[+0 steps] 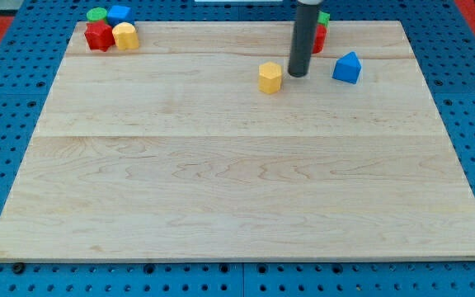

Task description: Push the yellow hexagon to middle center of the board

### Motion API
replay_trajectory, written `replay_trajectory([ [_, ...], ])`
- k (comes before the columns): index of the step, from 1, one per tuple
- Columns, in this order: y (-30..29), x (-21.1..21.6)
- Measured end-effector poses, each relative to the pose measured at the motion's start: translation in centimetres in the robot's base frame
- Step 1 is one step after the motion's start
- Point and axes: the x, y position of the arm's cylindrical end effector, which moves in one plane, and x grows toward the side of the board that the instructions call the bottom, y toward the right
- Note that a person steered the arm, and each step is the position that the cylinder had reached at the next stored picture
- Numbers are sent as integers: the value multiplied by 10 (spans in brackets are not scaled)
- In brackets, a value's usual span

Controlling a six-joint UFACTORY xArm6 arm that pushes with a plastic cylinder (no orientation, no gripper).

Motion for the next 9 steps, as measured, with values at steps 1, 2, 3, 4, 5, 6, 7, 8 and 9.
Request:
replay_trajectory([
  [1, -64, -1],
  [2, -98, 9],
  [3, -144, 11],
  [4, -263, 11],
  [5, -380, -12],
  [6, -380, -12],
  [7, -372, -39],
  [8, -361, -76],
  [9, -359, -107],
])
